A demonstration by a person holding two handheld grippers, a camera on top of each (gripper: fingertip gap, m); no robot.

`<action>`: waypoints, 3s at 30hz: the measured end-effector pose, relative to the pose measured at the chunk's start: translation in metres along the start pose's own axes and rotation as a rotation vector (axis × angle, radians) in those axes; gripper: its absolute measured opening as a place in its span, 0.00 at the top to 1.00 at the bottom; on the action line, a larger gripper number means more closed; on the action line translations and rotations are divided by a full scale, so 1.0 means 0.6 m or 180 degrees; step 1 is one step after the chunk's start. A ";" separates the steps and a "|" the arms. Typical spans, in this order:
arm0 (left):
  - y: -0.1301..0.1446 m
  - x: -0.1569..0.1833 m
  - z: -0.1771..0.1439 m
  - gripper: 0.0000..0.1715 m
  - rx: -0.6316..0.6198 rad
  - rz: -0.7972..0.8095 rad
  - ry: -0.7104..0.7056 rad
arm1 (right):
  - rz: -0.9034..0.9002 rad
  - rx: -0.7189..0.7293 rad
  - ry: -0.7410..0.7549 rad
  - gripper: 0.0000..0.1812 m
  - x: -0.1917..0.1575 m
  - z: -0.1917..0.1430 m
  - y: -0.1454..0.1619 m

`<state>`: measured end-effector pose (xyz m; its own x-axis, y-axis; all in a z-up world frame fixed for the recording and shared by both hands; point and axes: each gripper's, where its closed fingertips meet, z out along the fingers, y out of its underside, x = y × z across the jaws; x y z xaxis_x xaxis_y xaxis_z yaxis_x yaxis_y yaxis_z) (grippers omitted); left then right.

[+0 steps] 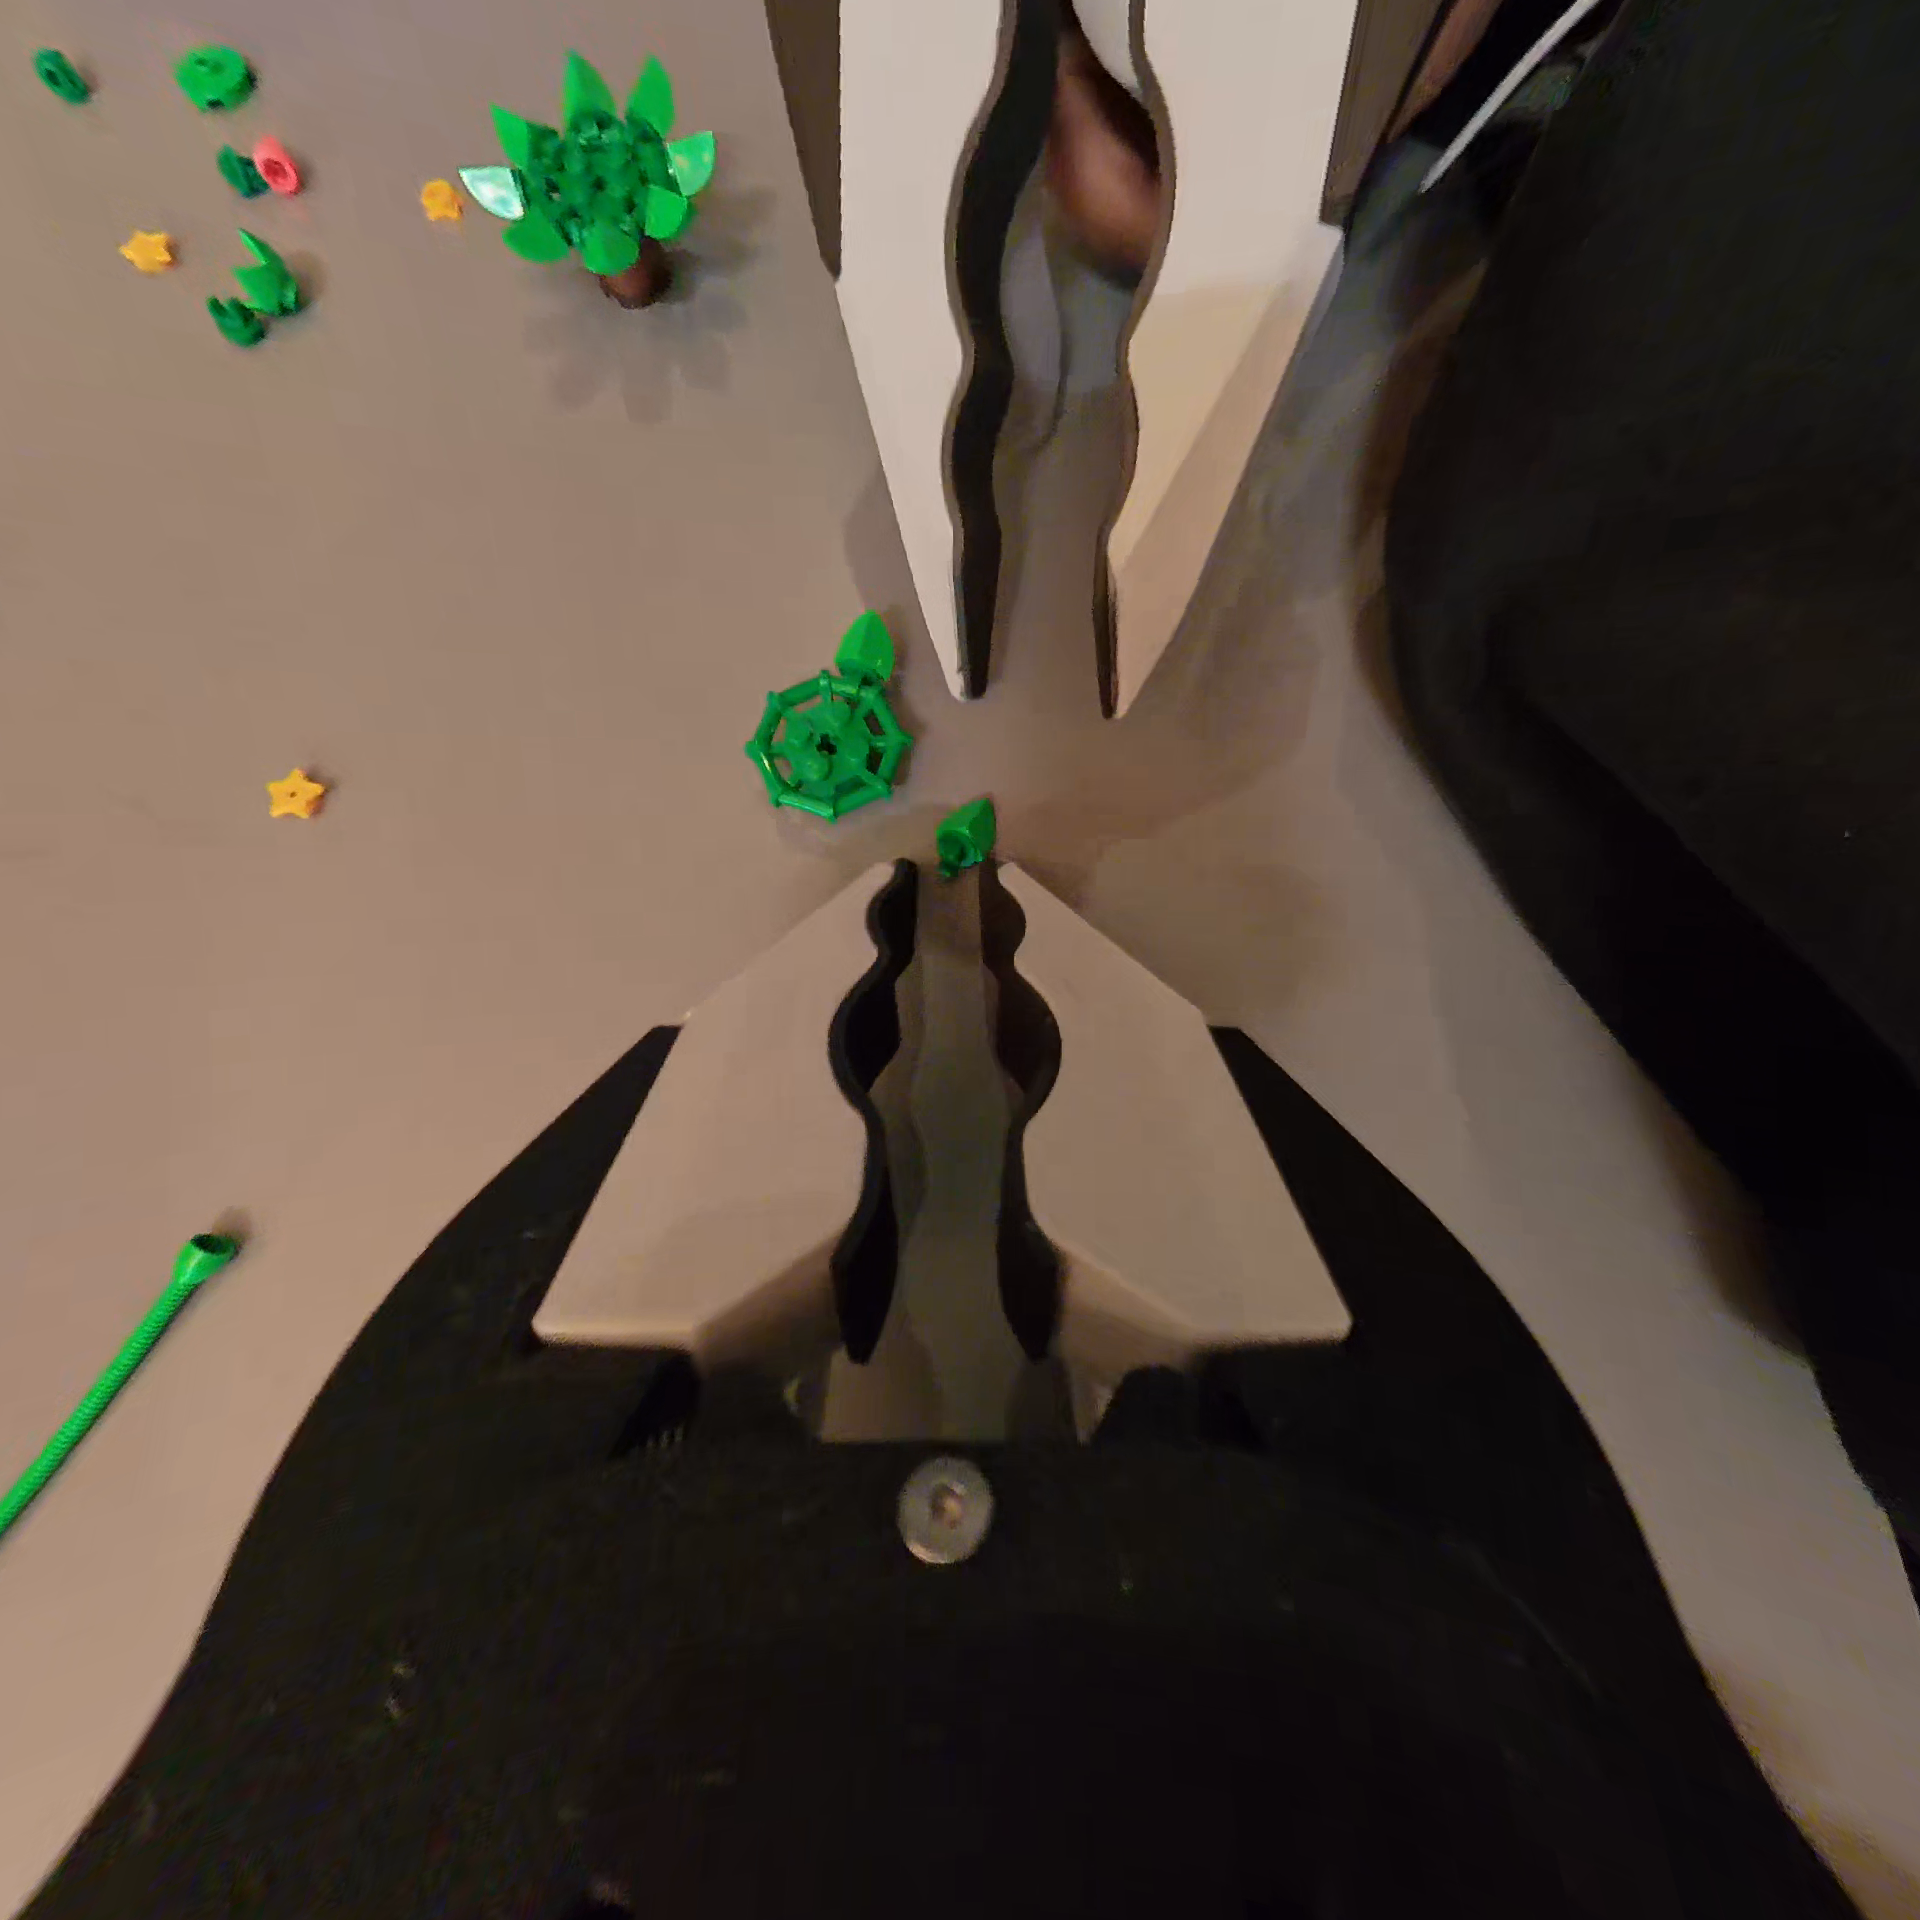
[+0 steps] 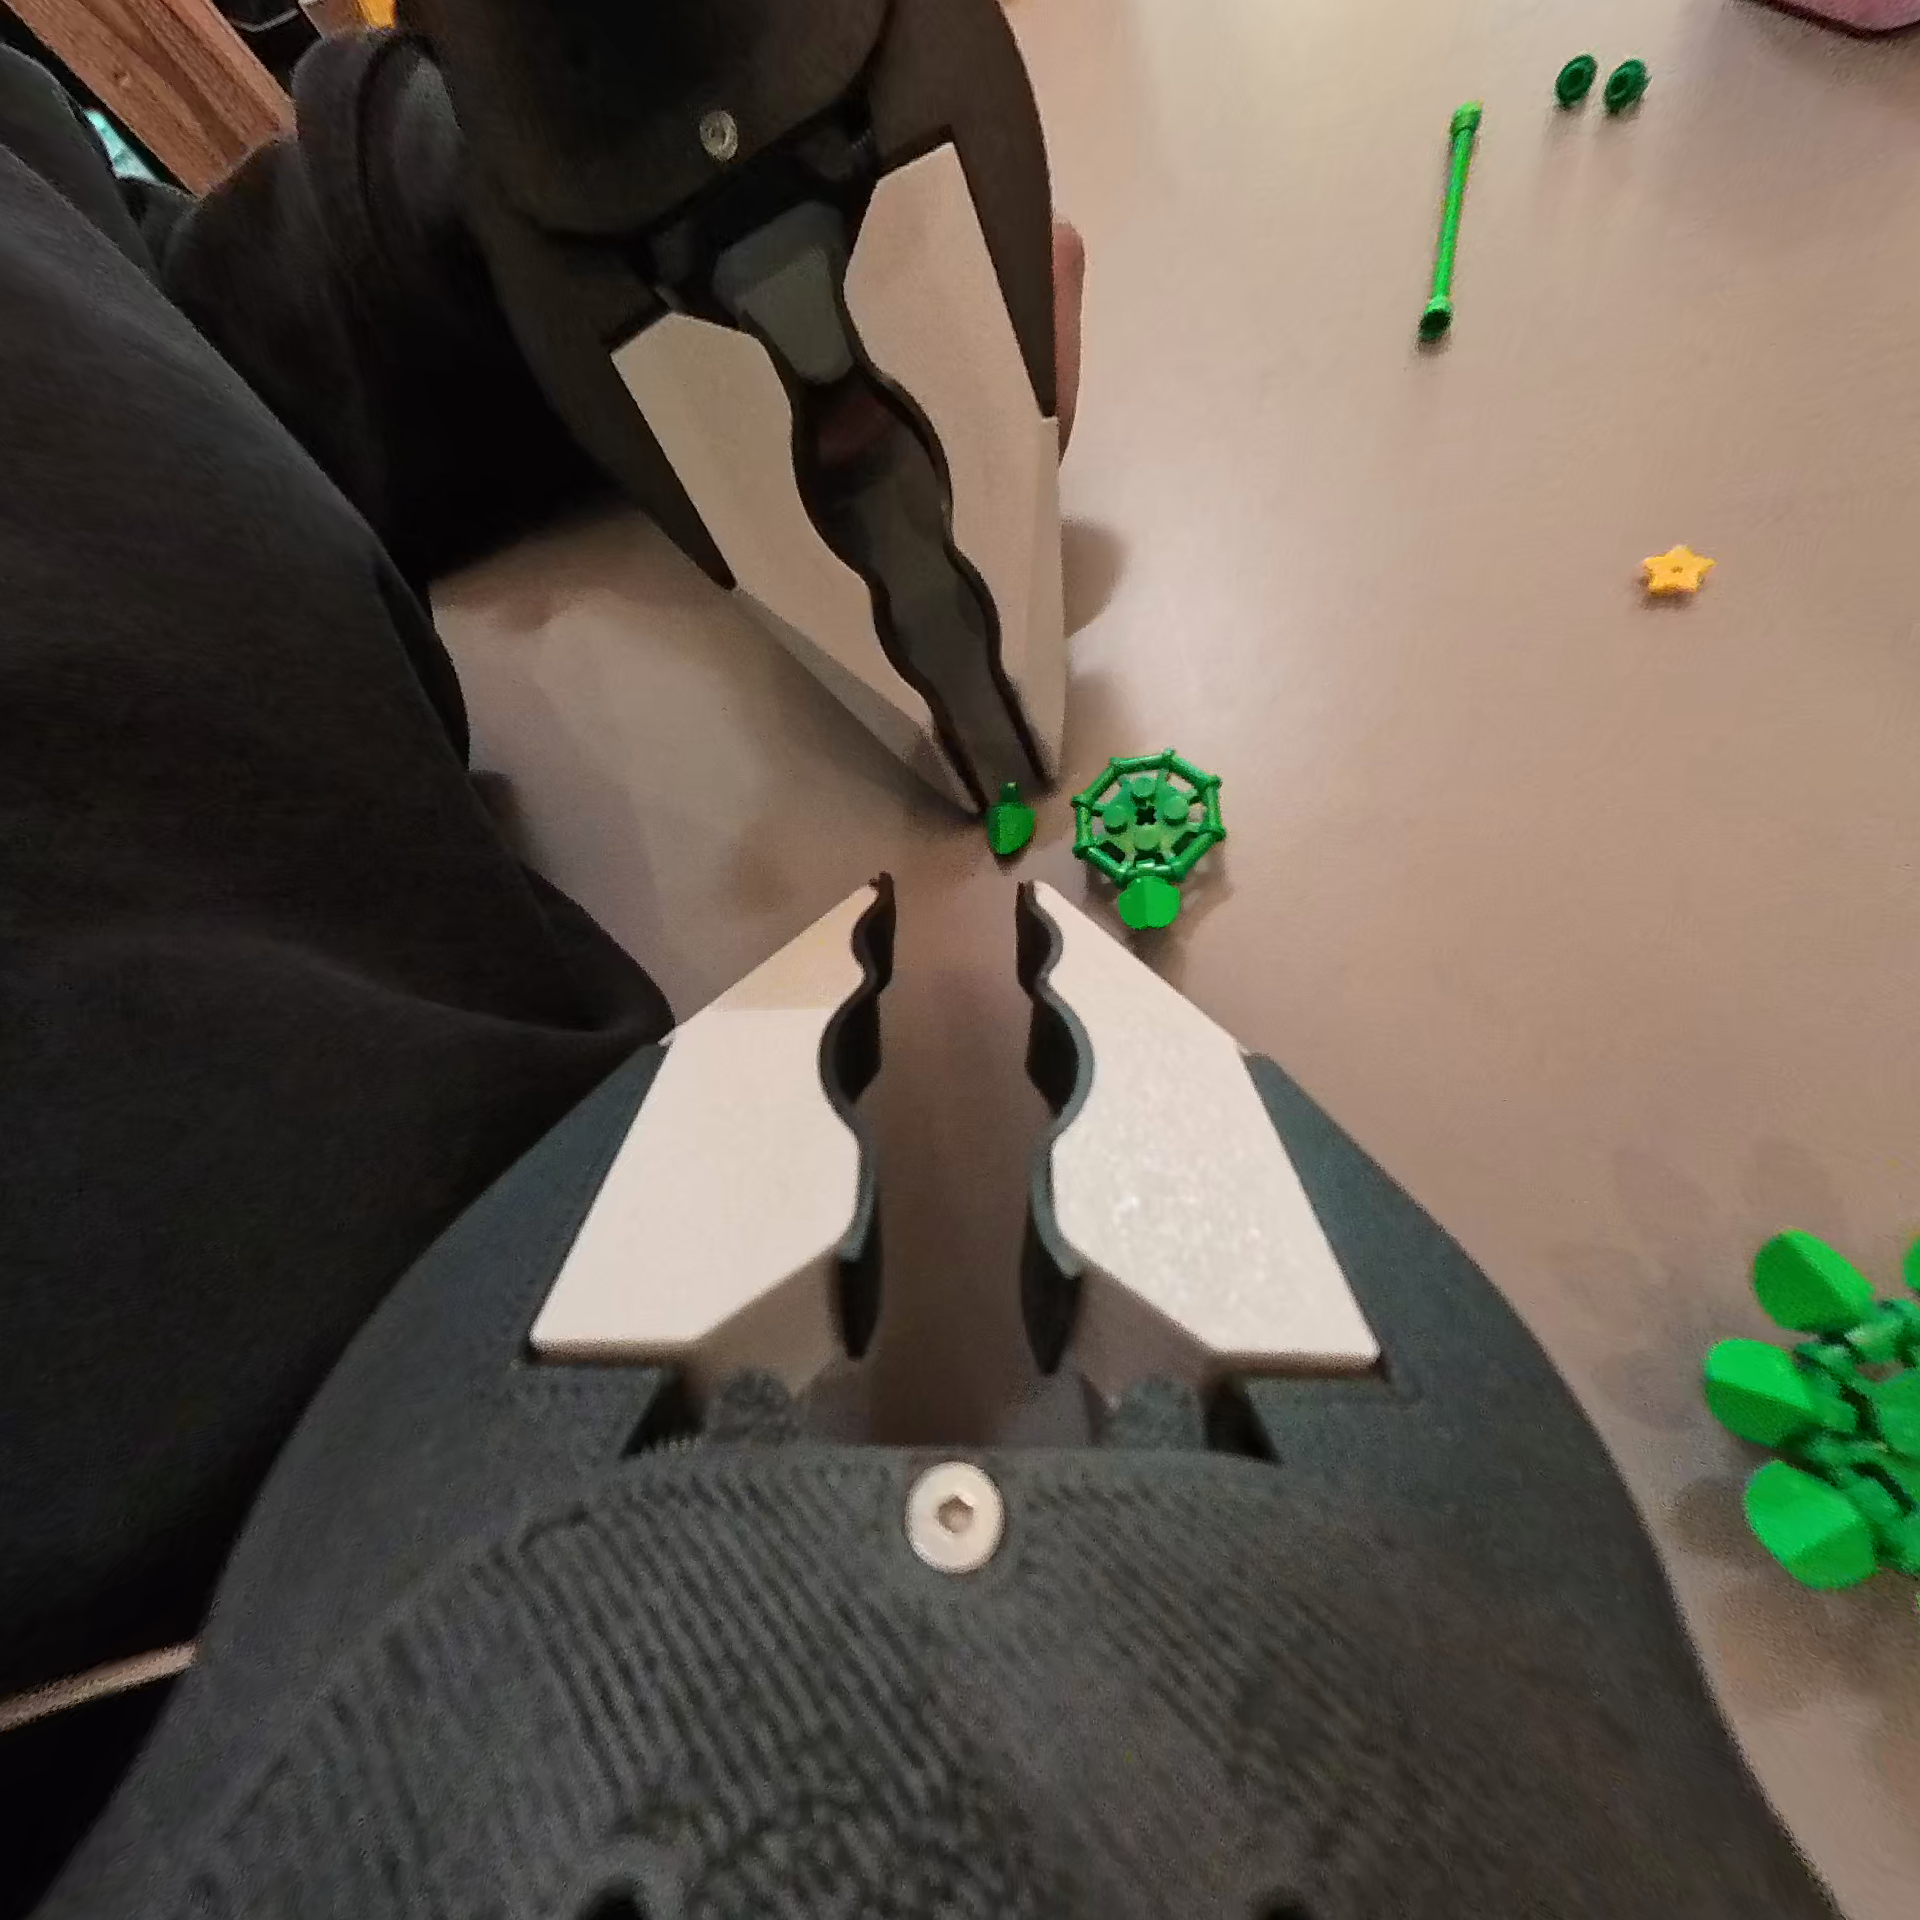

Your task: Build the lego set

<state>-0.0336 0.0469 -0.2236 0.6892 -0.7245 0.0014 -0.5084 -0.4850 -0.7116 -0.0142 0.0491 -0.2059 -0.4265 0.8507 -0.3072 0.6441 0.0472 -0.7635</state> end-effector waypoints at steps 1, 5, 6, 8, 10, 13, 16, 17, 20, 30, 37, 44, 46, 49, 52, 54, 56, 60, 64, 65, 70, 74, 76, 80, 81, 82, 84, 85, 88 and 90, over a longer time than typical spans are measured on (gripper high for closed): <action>0.000 0.000 0.001 0.94 0.0000 0.0008 -0.0012 | -0.0015 -0.0024 0.0008 0.88 0.000 0.002 0.001; -0.003 0.003 0.003 0.94 0.0003 0.0066 -0.0017 | -0.0034 -0.0080 0.0031 0.88 0.001 0.007 0.003; -0.003 0.005 0.003 0.94 0.0003 0.0087 -0.0008 | -0.0028 -0.0087 0.0037 0.88 0.002 0.008 0.003; -0.004 0.009 0.005 0.94 0.0004 0.0127 0.0004 | -0.0016 -0.0101 0.0037 0.88 0.003 0.009 0.004; -0.006 0.010 0.006 0.95 0.0003 0.0146 0.0003 | -0.0018 -0.0106 0.0046 0.87 0.003 0.009 0.005; -0.006 0.010 0.006 0.96 0.0003 0.0139 0.0005 | -0.0045 -0.0111 0.0068 0.87 0.003 0.010 0.005; -0.009 0.009 0.003 0.96 0.0059 0.0095 0.0033 | -0.0068 -0.0094 0.0082 0.87 0.003 0.009 0.004; -0.011 0.009 0.001 0.96 0.0102 0.0073 0.0054 | -0.0070 -0.0068 0.0081 0.87 0.002 0.008 0.002; -0.024 0.008 -0.008 0.96 0.0289 0.0006 0.0104 | 0.0013 0.0258 0.0037 0.91 0.001 -0.007 -0.021; -0.081 0.007 -0.038 0.96 0.1050 0.0137 -0.0001 | 0.0975 0.1365 -0.0820 0.88 -0.004 -0.068 -0.079; -0.103 0.016 -0.060 0.97 0.1448 -0.0169 0.0361 | -0.0221 0.1092 -0.0256 0.87 -0.022 -0.059 -0.072; -0.109 0.023 -0.067 0.97 0.1566 -0.0309 0.0582 | -0.0789 0.1227 -0.0036 0.90 -0.027 -0.062 -0.082; -0.110 0.023 -0.067 0.97 0.1575 -0.0322 0.0592 | -0.0876 0.1231 0.0019 0.91 -0.028 -0.060 -0.083; -0.111 0.026 -0.068 0.97 0.1585 -0.0362 0.0666 | -0.1052 0.1251 0.0090 0.93 -0.032 -0.057 -0.084; -0.111 0.033 -0.064 0.98 0.1550 -0.0379 0.0753 | -0.1257 0.1230 0.0111 0.97 -0.041 -0.052 -0.083; -0.110 0.035 -0.063 0.98 0.1529 -0.0391 0.0767 | -0.1339 0.1222 0.0157 0.97 -0.041 -0.052 -0.081; -0.110 0.034 -0.062 0.98 0.1523 -0.0393 0.0758 | -0.1329 0.1192 0.0156 0.97 -0.040 -0.051 -0.079; -0.111 0.030 -0.065 0.95 0.1558 -0.0429 0.0732 | -0.1188 0.1144 0.0171 0.97 -0.031 -0.053 -0.076; -0.100 -0.006 -0.062 0.83 0.1457 -0.0502 0.0329 | -0.0821 0.0863 0.0357 0.97 0.003 -0.052 -0.058; -0.093 -0.021 -0.058 0.81 0.1356 -0.0502 0.0130 | -0.0696 0.0735 0.0378 0.97 0.011 -0.049 -0.049; -0.058 -0.047 -0.019 0.73 0.0679 -0.0415 -0.0379 | -0.0337 0.0427 0.0373 0.97 0.019 -0.039 -0.023; -0.021 -0.035 0.023 0.66 -0.0026 -0.0359 -0.0432 | -0.0407 0.0066 0.0571 0.97 0.025 -0.025 0.006; -0.021 -0.022 0.025 0.69 -0.0027 -0.0313 -0.0336 | -0.0535 -0.0094 0.0724 0.97 0.031 -0.020 0.019; -0.022 -0.016 0.021 0.73 0.0019 -0.0381 -0.0246 | -0.0673 -0.0149 0.0887 0.96 0.037 -0.022 0.024; -0.022 -0.014 0.020 0.74 0.0033 -0.0388 -0.0214 | -0.0676 -0.0157 0.0874 0.96 0.036 -0.022 0.025; -0.022 -0.011 0.019 0.76 0.0039 -0.0385 -0.0179 | -0.0684 -0.0164 0.0848 0.96 0.034 -0.022 0.026; -0.020 -0.008 0.016 0.79 0.0043 -0.0365 -0.0139 | -0.0708 -0.0161 0.0848 0.92 0.032 -0.023 0.027; -0.019 -0.008 0.015 0.81 0.0043 -0.0359 -0.0137 | -0.0718 -0.0148 0.0849 0.92 0.032 -0.024 0.026; -0.018 -0.011 0.012 0.81 0.0064 -0.0395 -0.0145 | -0.0653 -0.0119 0.0847 0.92 0.036 -0.028 0.026; -0.021 -0.009 0.010 0.81 0.0114 -0.0408 -0.0104 | -0.0562 -0.0116 0.0801 0.91 0.038 -0.029 0.026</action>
<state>-0.0280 0.0600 -0.2185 0.7641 -0.6411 0.0714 -0.3967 -0.5543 -0.7317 -0.0027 0.0785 -0.2149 -0.3660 0.9304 -0.0178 0.5983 0.2206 -0.7703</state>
